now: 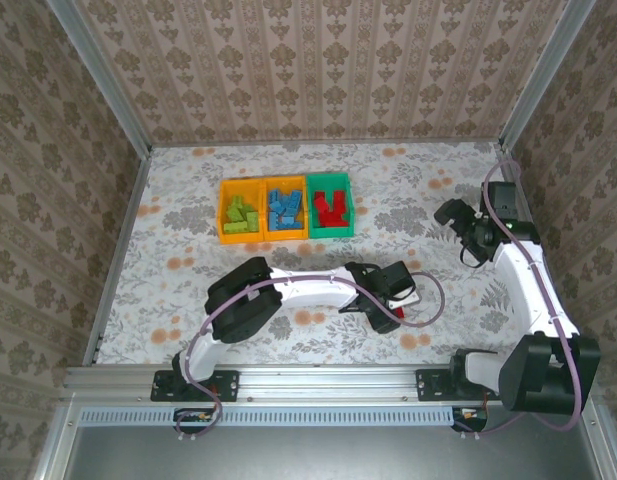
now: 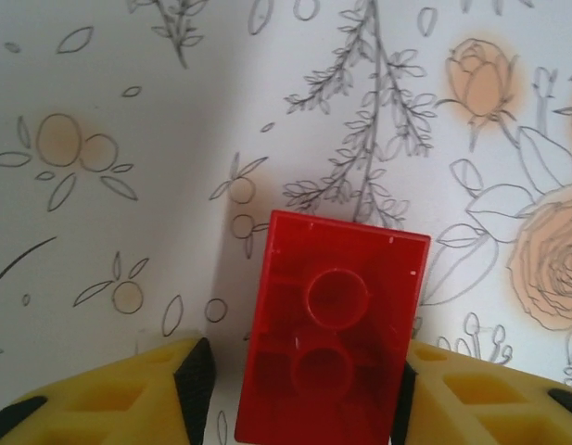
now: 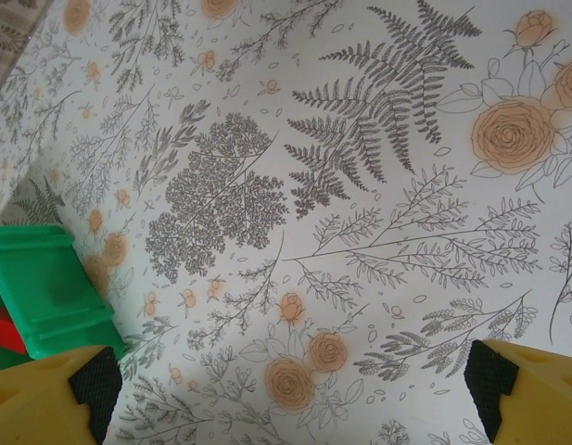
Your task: Sort the legos into containers by color
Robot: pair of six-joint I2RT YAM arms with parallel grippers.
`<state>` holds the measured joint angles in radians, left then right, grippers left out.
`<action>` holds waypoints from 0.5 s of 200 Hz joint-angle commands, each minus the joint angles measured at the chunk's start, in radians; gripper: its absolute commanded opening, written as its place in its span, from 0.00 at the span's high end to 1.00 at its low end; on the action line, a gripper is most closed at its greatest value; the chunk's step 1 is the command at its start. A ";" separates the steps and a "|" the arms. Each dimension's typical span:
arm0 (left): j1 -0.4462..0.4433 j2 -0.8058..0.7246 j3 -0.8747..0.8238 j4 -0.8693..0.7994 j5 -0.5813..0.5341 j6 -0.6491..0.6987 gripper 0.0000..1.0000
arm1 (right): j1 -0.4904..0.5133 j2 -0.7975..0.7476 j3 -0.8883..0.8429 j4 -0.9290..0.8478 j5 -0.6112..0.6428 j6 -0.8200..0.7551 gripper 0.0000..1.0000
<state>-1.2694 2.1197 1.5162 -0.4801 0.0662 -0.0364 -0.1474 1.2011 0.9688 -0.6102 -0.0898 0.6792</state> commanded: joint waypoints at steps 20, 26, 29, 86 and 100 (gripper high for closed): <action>-0.001 0.025 0.017 -0.035 -0.035 0.011 0.46 | -0.020 -0.026 -0.022 -0.021 -0.014 -0.022 0.01; -0.001 0.024 0.020 -0.037 -0.035 0.015 0.43 | -0.022 -0.027 -0.023 -0.020 -0.016 -0.023 0.01; -0.001 0.025 0.022 -0.037 -0.034 0.018 0.42 | -0.023 -0.027 -0.024 -0.020 -0.016 -0.023 0.01; -0.001 0.034 0.032 -0.040 -0.081 0.080 0.29 | -0.053 -0.038 -0.034 -0.013 -0.039 -0.021 0.01; -0.001 0.037 0.031 -0.038 -0.092 0.112 0.28 | -0.058 -0.040 -0.035 -0.012 -0.043 -0.021 0.01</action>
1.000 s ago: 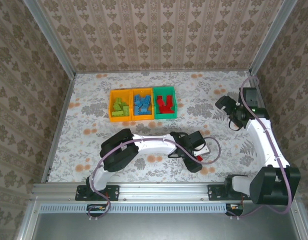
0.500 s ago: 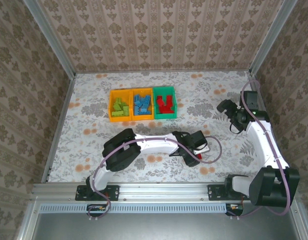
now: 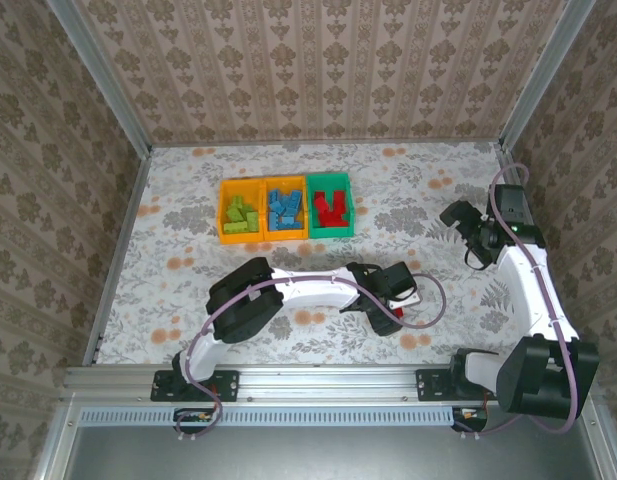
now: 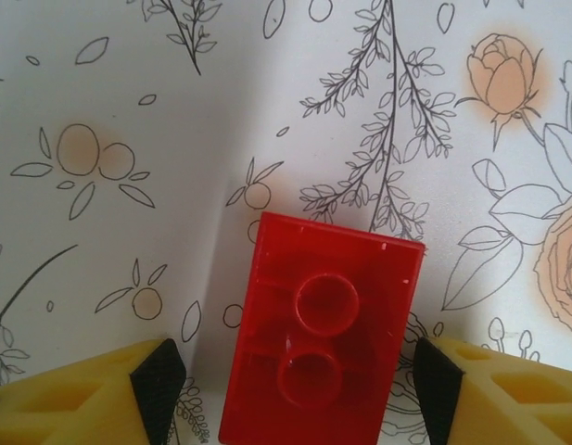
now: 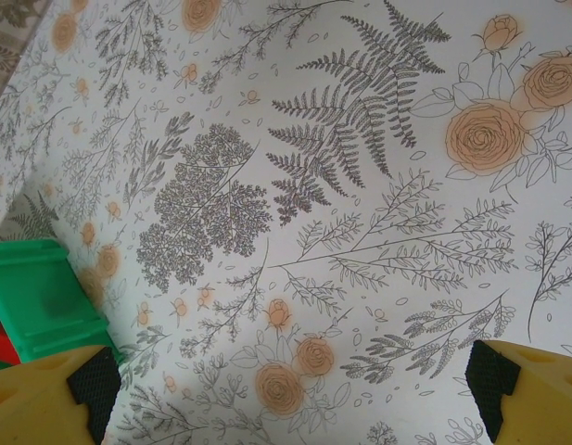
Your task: Sort the legos into containers by color
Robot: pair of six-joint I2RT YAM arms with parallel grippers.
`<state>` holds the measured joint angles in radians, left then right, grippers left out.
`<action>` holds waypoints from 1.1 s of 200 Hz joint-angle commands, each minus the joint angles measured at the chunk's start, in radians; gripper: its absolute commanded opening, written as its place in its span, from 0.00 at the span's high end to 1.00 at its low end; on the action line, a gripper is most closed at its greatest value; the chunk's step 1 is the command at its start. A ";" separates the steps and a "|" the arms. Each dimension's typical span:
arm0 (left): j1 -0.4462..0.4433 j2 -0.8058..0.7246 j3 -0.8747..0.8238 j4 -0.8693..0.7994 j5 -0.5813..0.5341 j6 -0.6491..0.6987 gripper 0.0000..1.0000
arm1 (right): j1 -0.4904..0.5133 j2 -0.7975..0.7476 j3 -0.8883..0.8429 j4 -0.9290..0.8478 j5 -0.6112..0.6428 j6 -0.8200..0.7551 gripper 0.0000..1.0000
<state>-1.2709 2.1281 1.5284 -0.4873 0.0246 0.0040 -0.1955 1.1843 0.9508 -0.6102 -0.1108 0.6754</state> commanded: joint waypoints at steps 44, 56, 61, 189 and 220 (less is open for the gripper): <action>0.002 0.043 0.026 -0.001 -0.050 0.170 0.28 | -0.017 -0.021 -0.023 -0.005 -0.033 -0.014 0.01; 0.002 0.049 0.032 0.007 -0.048 0.193 0.29 | -0.018 -0.022 -0.025 -0.005 -0.033 -0.014 0.01; 0.001 0.053 0.036 0.008 -0.047 0.203 0.29 | -0.018 -0.022 -0.026 -0.005 -0.034 -0.015 0.01; 0.033 0.079 0.045 -0.005 0.006 0.227 0.78 | -0.025 -0.025 -0.027 -0.007 -0.044 -0.011 0.01; 0.096 0.020 0.025 0.000 -0.020 0.176 0.80 | -0.025 -0.025 -0.036 -0.005 -0.048 -0.008 0.01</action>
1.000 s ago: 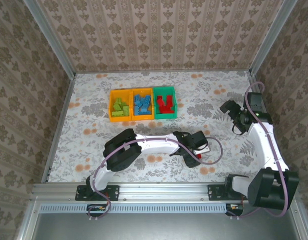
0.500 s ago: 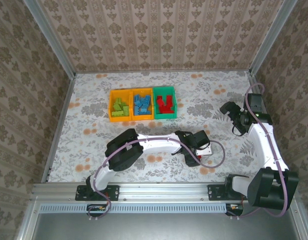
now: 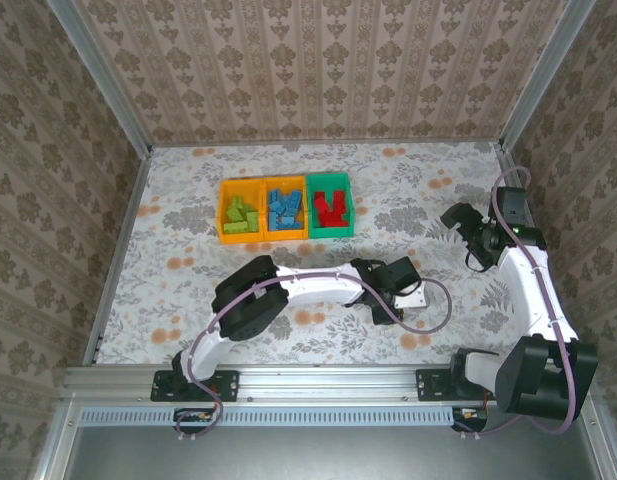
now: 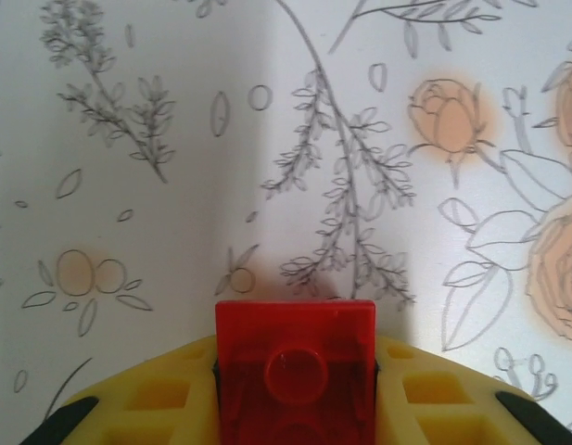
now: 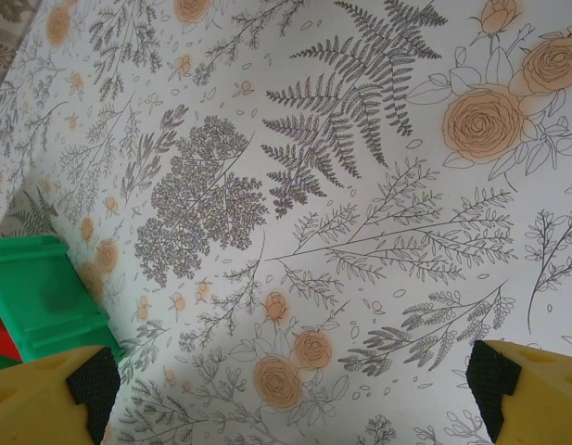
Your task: Sort the legos into containers by color
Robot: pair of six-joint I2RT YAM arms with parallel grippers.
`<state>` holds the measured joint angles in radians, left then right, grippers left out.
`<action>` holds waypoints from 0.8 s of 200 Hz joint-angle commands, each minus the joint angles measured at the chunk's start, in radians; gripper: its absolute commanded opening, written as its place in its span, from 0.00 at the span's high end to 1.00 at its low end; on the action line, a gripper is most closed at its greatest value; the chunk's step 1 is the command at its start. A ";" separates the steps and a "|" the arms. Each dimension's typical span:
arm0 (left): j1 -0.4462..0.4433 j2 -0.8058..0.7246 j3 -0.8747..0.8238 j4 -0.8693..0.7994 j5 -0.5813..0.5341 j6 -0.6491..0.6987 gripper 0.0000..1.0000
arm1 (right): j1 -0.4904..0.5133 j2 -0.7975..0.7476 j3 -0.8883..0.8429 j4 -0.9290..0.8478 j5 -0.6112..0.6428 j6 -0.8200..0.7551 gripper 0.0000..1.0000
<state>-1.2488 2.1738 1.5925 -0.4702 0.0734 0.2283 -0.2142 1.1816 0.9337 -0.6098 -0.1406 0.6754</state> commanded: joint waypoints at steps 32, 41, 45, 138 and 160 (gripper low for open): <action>0.183 -0.112 -0.006 -0.042 -0.147 -0.089 0.79 | 0.002 -0.034 -0.066 0.042 -0.089 -0.016 0.03; 0.222 -0.134 0.013 -0.052 -0.167 -0.105 0.78 | 0.012 -0.037 -0.086 0.056 -0.098 -0.022 0.04; 0.239 -0.143 0.023 -0.056 -0.175 -0.114 0.78 | 0.018 -0.039 -0.094 0.059 -0.099 -0.026 0.04; 0.549 0.047 0.436 -0.245 -0.156 -0.327 0.78 | 0.241 0.042 -0.199 0.143 -0.029 -0.040 0.06; 0.572 0.104 0.517 -0.260 -0.116 -0.346 0.75 | 0.261 0.047 -0.200 0.160 -0.026 -0.048 0.06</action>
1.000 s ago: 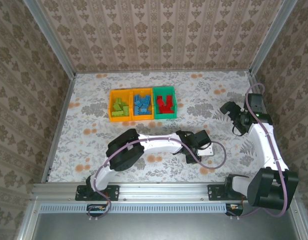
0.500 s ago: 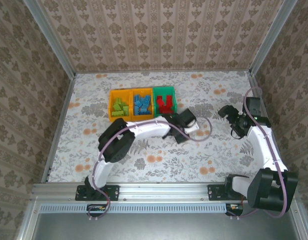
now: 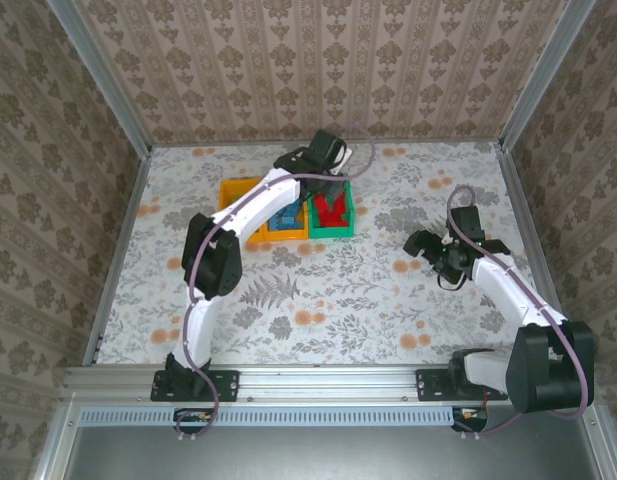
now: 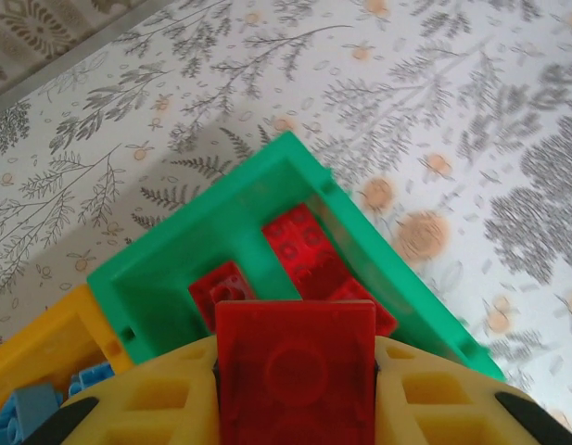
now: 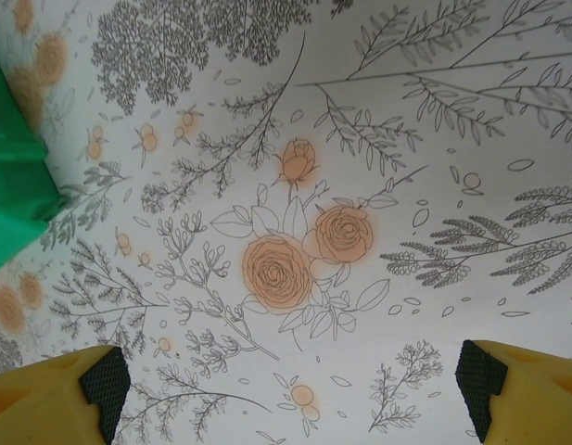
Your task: Sort the legos into containers by color
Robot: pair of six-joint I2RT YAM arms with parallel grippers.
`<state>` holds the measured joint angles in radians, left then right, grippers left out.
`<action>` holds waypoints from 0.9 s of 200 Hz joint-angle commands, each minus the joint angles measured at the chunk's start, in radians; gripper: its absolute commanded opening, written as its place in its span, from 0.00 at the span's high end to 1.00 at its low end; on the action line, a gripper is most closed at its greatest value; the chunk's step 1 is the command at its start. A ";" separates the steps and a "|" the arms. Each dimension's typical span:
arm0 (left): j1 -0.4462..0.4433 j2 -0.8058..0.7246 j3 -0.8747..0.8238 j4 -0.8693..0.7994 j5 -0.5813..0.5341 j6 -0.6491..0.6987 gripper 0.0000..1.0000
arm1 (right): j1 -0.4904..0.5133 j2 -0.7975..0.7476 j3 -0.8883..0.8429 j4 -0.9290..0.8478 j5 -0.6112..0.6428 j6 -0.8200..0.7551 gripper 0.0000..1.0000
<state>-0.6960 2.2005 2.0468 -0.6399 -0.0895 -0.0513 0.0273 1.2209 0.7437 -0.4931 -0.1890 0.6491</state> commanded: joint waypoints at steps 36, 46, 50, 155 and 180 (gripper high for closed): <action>0.035 0.104 0.099 -0.075 0.078 -0.110 0.67 | 0.025 0.003 -0.013 0.049 0.032 -0.030 0.05; 0.037 0.105 0.099 -0.072 0.080 -0.119 0.62 | 0.025 0.003 -0.014 0.047 0.033 -0.032 0.05; 0.036 0.104 0.099 -0.072 0.080 -0.122 0.59 | 0.025 0.002 -0.015 0.047 0.032 -0.032 0.05; 0.038 -0.380 -0.452 0.270 -0.131 -0.139 0.00 | 0.035 -0.077 -0.097 0.288 0.183 -0.241 0.00; 0.070 -0.560 -0.674 0.409 -0.310 -0.103 0.00 | 0.028 -0.102 -0.168 0.495 0.291 -0.313 0.00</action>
<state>-0.6640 1.7863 1.5307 -0.4068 -0.1928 -0.1967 0.0570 1.1469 0.6247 -0.2222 -0.0429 0.4477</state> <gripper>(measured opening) 0.999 0.995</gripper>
